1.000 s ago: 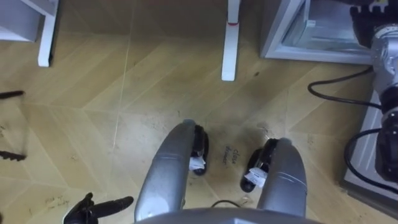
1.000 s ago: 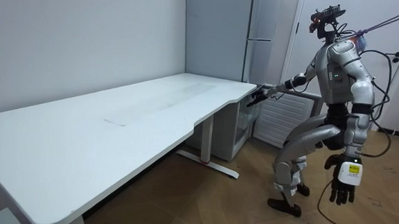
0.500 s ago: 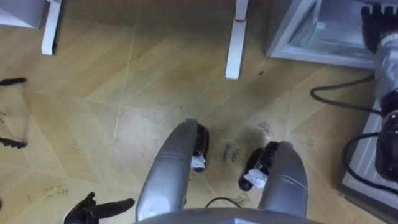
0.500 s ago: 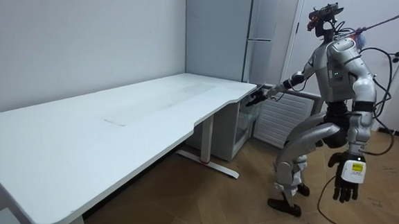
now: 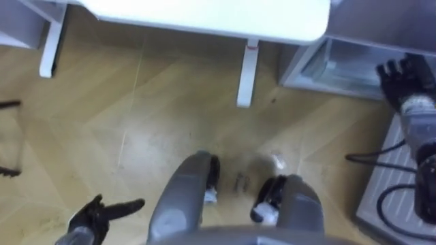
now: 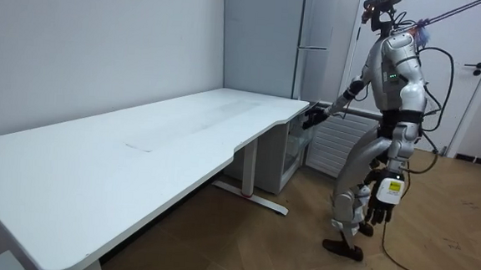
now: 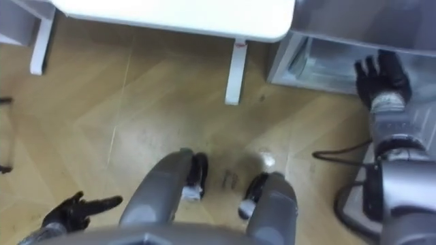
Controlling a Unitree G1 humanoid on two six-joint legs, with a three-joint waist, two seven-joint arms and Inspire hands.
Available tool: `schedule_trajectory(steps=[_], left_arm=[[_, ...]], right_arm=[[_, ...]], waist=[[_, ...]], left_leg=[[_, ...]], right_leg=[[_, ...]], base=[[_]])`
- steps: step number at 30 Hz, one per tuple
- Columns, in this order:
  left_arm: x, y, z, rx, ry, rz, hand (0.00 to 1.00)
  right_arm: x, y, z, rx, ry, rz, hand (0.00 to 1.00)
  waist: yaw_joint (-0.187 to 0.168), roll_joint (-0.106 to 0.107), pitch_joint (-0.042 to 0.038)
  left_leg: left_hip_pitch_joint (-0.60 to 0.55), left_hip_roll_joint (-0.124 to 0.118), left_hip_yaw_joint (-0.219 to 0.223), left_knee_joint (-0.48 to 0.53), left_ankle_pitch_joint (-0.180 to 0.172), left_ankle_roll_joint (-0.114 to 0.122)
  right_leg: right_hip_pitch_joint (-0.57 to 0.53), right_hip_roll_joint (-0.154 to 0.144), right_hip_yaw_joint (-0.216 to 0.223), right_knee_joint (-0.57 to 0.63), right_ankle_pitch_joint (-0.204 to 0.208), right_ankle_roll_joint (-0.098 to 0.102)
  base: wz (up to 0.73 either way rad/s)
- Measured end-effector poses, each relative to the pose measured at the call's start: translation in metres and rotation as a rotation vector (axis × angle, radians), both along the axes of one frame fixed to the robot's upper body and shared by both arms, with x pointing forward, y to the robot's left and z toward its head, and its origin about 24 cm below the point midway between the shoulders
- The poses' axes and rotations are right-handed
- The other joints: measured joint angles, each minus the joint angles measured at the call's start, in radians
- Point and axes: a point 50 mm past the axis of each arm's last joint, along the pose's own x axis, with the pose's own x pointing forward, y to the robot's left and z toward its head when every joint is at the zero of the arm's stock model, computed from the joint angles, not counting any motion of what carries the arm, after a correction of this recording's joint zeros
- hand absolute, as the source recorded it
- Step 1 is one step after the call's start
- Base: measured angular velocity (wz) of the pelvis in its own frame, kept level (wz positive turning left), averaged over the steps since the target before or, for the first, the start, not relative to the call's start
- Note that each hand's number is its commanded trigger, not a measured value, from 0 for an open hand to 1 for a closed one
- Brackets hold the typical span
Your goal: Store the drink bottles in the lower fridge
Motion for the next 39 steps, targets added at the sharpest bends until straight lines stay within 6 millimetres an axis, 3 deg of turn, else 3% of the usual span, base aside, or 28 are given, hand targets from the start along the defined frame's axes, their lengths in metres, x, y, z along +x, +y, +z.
schedule_trajectory(steps=[6, 13, 17, 20, 25, 29, 31, 34, 39], left_arm=[[0.004, -0.003, -0.001, -0.019, -0.010, -0.001, 0.00], [0.011, -0.018, -0.006, -0.076, -0.019, -0.004, 0.00], [0.011, -0.020, -0.007, -0.085, -0.010, -0.003, 0.00], [0.012, -0.020, -0.007, -0.090, -0.008, -0.004, 0.00], [0.011, -0.020, -0.008, -0.097, 0.006, 0.007, 0.00], [0.011, -0.020, -0.008, -0.107, 0.001, 0.049, 0.00], [0.013, -0.020, -0.008, -0.100, 0.002, 0.049, 0.00], [0.013, -0.020, -0.008, -0.084, 0.013, 0.046, 0.00], [0.017, -0.022, -0.008, -0.049, 0.034, 0.032, 0.00]], right_arm=[[-0.037, -0.001, -0.027, 0.012, 0.092, 0.040, 0.00], [-0.041, 0.017, -0.040, 0.050, 0.109, 0.083, 0.00], [-0.040, 0.021, -0.042, 0.058, 0.109, 0.092, 0.00], [-0.030, 0.024, -0.037, 0.076, 0.070, 0.081, 0.00], [-0.019, 0.031, -0.033, 0.089, 0.047, 0.093, 0.00], [-0.010, 0.032, -0.027, 0.092, 0.033, 0.090, 0.00], [-0.001, 0.034, -0.021, 0.097, 0.009, 0.090, 0.00], [0.007, 0.035, -0.015, 0.112, -0.019, 0.075, 0.00], [0.032, 0.032, 0.009, 0.093, -0.061, 0.073, 0.00]], waist=[[-0.010, -0.009, -0.0042], [-0.002, -0.001, -0.0107], [0.004, 0.002, -0.0125], [0.004, 0.011, -0.0185], [0.009, 0.010, -0.0171], [0.008, 0.009, -0.0155], [0.008, 0.007, -0.0096], [0.011, 0.005, -0.0072], [0.034, 0.000, -0.0044]], left_leg=[[0.088, -0.004, 0.015, -0.083, 0.022, 0.005], [0.101, 0.012, 0.024, -0.121, 0.050, 0.005], [0.096, 0.012, 0.017, -0.129, 0.066, 0.003], [0.057, 0.010, 0.019, -0.138, 0.095, 0.001], [-0.007, 0.010, 0.019, -0.140, 0.130, -0.007], [-0.078, 0.011, 0.018, -0.100, 0.133, -0.009], [-0.136, 0.013, 0.015, -0.065, 0.131, -0.010], [-0.201, 0.015, 0.013, -0.029, 0.129, -0.010], [-0.364, 0.011, 0.014, 0.057, 0.122, -0.012]], right_leg=[[0.080, 0.014, 0.009, -0.090, 0.035, 0.015], [0.093, 0.047, 0.017, -0.152, 0.089, 0.006], [0.084, 0.052, 0.027, -0.152, 0.099, 0.002], [0.040, 0.052, 0.026, -0.146, 0.108, -0.006], [-0.040, 0.046, 0.027, -0.110, 0.114, -0.025], [-0.117, 0.032, 0.025, -0.054, 0.105, -0.041], [-0.174, 0.028, 0.025, -0.015, 0.098, -0.049], [-0.239, 0.027, 0.028, 0.023, 0.092, -0.054], [-0.407, 0.003, 0.037, 0.126, 0.078, -0.066]], base=[[-0.06], [-0.10], [-0.01], [0.06], [0.02], [0.05], [0.00], [0.00], [0.04]])
